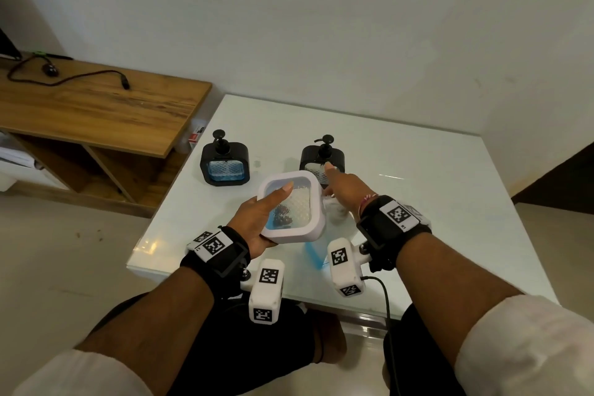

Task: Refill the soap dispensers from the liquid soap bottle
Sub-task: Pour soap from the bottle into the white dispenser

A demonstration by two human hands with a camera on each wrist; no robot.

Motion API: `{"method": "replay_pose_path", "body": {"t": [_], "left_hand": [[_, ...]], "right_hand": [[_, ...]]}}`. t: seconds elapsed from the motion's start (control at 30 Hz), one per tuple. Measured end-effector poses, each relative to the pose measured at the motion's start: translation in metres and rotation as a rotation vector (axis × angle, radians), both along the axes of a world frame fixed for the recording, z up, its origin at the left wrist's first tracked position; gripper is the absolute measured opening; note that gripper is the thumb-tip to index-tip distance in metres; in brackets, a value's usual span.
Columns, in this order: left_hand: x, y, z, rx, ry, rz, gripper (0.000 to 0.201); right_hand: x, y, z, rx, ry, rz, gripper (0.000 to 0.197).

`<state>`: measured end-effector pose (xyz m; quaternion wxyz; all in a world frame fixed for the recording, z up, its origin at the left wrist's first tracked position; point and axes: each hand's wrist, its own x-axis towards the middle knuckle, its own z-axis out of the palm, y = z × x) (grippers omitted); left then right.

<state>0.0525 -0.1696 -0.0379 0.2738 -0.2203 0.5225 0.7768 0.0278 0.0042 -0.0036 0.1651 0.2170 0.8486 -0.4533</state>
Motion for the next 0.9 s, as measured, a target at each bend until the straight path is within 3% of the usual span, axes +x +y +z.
{"method": "replay_pose_path", "body": {"t": [0.2, 0.3, 0.43, 0.67, 0.9], "left_hand": [[-0.001, 0.001, -0.003, 0.003, -0.021, -0.010, 0.056], [0.001, 0.001, -0.003, -0.001, -0.023, -0.011, 0.056], [0.001, 0.000, -0.002, 0.013, -0.020, -0.005, 0.054], [0.003, 0.002, -0.002, 0.005, -0.038, -0.010, 0.057], [0.005, 0.002, 0.000, 0.018, -0.046, 0.011, 0.069]], "right_hand": [[0.001, -0.001, -0.005, 0.089, -0.049, -0.006, 0.048], [0.000, 0.003, -0.011, 0.022, -0.026, 0.032, 0.052], [0.000, 0.009, -0.007, -0.062, 0.002, -0.060, 0.059], [0.001, 0.000, -0.011, 0.082, -0.060, -0.005, 0.047], [0.001, 0.007, -0.007, -0.058, 0.008, -0.060, 0.056]]}}
